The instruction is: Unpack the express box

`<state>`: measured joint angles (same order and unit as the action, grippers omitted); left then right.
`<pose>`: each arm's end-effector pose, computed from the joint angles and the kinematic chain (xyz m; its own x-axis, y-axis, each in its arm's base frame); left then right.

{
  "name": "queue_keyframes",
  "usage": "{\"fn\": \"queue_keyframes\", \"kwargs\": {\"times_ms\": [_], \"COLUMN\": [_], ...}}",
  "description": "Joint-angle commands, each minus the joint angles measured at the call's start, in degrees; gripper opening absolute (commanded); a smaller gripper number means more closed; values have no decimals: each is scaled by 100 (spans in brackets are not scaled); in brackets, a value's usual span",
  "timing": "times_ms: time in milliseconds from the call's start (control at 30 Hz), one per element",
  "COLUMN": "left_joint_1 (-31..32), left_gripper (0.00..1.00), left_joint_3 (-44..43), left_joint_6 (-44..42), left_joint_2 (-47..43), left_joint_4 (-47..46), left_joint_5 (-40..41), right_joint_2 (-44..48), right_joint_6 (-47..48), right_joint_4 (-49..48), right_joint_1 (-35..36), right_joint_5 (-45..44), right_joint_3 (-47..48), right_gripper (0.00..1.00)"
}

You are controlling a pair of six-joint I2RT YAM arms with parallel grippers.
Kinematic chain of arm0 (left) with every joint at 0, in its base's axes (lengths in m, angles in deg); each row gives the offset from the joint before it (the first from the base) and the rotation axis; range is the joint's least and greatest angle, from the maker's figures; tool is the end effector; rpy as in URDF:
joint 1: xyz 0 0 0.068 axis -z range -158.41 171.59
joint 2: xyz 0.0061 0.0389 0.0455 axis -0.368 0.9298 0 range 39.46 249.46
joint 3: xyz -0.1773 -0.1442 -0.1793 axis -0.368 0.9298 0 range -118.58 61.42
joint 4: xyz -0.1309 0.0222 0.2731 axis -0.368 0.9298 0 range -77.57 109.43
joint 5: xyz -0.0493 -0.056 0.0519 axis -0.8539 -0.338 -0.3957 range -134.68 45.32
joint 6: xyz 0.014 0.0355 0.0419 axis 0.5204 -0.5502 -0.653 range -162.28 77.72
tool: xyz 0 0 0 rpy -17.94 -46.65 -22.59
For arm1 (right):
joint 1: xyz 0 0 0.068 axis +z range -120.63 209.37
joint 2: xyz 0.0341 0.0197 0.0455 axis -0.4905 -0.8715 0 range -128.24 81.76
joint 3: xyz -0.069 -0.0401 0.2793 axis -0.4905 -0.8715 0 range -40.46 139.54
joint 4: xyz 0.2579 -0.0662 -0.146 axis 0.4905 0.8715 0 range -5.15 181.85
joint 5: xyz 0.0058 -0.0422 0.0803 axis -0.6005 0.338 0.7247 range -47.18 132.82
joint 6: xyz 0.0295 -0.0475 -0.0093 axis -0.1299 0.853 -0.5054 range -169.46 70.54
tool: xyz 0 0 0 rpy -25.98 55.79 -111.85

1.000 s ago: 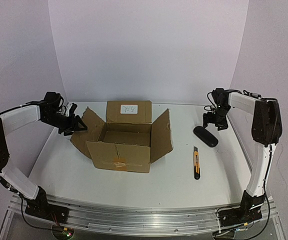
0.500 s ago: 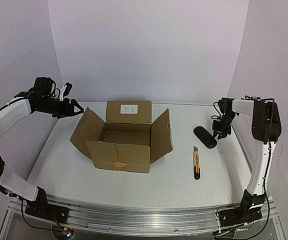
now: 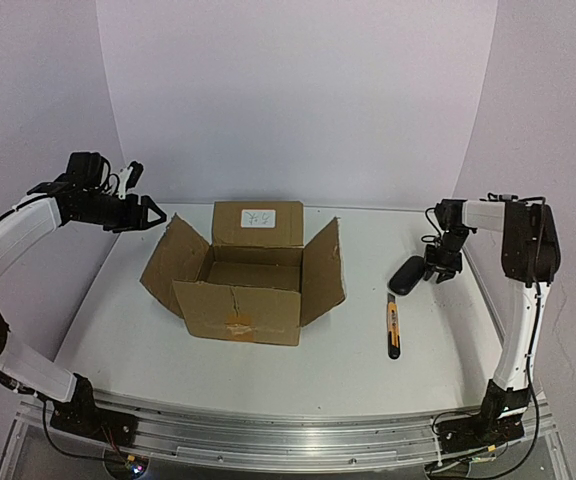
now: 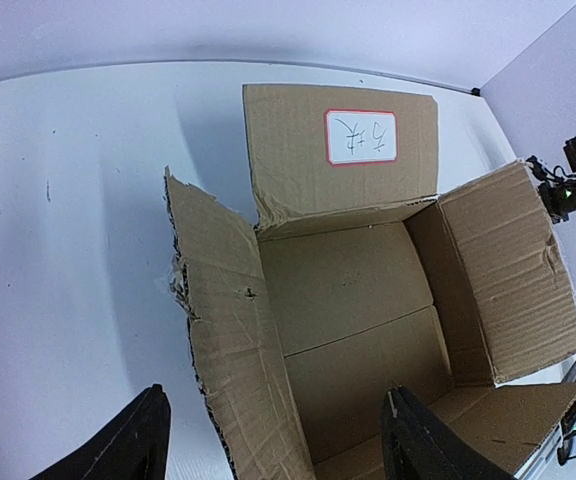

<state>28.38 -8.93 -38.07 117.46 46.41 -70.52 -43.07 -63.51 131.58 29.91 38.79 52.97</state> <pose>0.3339 -0.0571 0.3376 -0.6895 0.0155 -0.7241 0.3803 0.8586 -0.3437 0.4830 0.0018 0.1344 -0.9480 0.2333 -0.2163 0.2425 0.9700 -0.0167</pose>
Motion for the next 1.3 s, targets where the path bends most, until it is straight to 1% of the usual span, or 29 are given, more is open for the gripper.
{"fn": "queue_keyframes", "kwargs": {"times_ms": [0, 100, 300, 567, 767, 1067, 1267], "left_joint_1": [-23, -22, -21, -25, -25, -22, -23], "left_gripper": [73, 74, 74, 74, 75, 75, 75], "left_joint_3": [-34, -36, 9, 43, 128, 148, 178], "left_joint_6": [-119, -142, -116, -186, -181, -170, -170], "left_joint_2": [-9, -16, -35, 13, -23, -13, -15], "left_joint_4": [-137, -95, -86, -145, -137, -153, -134], "left_joint_5": [-52, -36, -30, -59, -89, -157, -175], "right_joint_2": [-468, -684, -703, -492, -189, -115, 25], "right_joint_6": [122, 56, -40, -72, -110, -149, -227], "right_joint_4": [-18, -6, -6, -8, -28, -25, -57], "right_joint_1": [-10, -10, -10, -11, 26, 36, 62], "right_joint_5": [207, 237, 330, 356, 357, 326, 297], "right_joint_3": [778, 1026, 1085, 727, 278, 253, 44], "right_gripper": [34, 33, 33, 32, 31, 31, 31]}}
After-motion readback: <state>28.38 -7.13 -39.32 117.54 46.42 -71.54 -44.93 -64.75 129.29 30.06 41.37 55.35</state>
